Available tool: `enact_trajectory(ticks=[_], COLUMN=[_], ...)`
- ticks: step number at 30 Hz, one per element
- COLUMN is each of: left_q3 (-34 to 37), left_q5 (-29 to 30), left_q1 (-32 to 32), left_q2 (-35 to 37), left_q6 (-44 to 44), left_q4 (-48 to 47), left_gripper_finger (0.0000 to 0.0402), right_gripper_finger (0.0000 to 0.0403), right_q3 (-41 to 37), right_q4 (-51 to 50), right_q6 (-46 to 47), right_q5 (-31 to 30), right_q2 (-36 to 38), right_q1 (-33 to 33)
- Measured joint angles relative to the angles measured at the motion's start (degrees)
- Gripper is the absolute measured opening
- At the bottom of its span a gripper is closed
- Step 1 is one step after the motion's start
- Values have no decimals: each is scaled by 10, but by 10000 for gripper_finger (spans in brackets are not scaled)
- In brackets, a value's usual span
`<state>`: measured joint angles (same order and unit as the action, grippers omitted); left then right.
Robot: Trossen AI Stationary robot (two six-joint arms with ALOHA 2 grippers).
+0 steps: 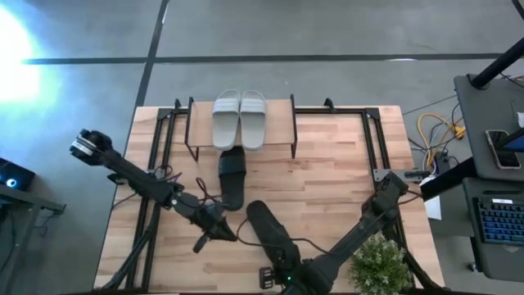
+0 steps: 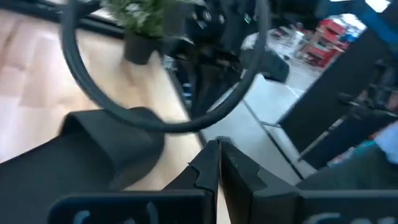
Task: Pick and place slides into the shelf
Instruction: Put the black slide under the shelf
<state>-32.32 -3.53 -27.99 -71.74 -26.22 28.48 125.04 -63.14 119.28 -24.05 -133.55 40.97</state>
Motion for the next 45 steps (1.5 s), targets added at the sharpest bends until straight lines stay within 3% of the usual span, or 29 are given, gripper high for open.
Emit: enact_trajectory(ticks=[4, 9, 12, 16, 19, 22, 25, 31, 38, 42, 45], left_q3=[-5, -2, -1, -1, 2, 6, 7, 7, 5, 5, 5], left_q5=[0, 20, 22, 21, 21, 27, 53, 132, 194, 206, 206], left_q1=[0, -1, -9, -34, -61, -91, -125, -193, -220, -219, -219], left_q2=[49, 116, 152, 190, 209, 217, 216, 187, 142, 124, 115], left_q6=[1, -21, -49, -50, -59, -105, -162, -261, -321, -339, -349], left_q4=[-94, -248, -317, -347, -351, -357, -355, -351, -304, -289, -290], left_gripper_finger=[0, 0, 0, 0, 0, 0, 0, 0, 0, 0, 0], right_gripper_finger=[46, 122, 161, 176, 172, 169, 172, 176, 193, 213, 228], right_q3=[42, 60, 54, 49, 49, 39, 25, -25, -67, -96, -115], right_q4=[-73, -145, -133, -106, -112, -116, -123, -119, -110, -68, -40], right_q6=[-104, -278, -481, -714, -830, -923, -1003, -1138, -1256, -1236, -1230], right_q5=[0, 10, 117, 287, 344, 349, 366, 494, 517, 579, 589], right_q2=[16, 56, 73, 67, 60, 60, 61, 53, 53, 52, 52], right_q1=[-13, -48, -89, -148, -185, -215, -245, -304, -327, -330, -330])
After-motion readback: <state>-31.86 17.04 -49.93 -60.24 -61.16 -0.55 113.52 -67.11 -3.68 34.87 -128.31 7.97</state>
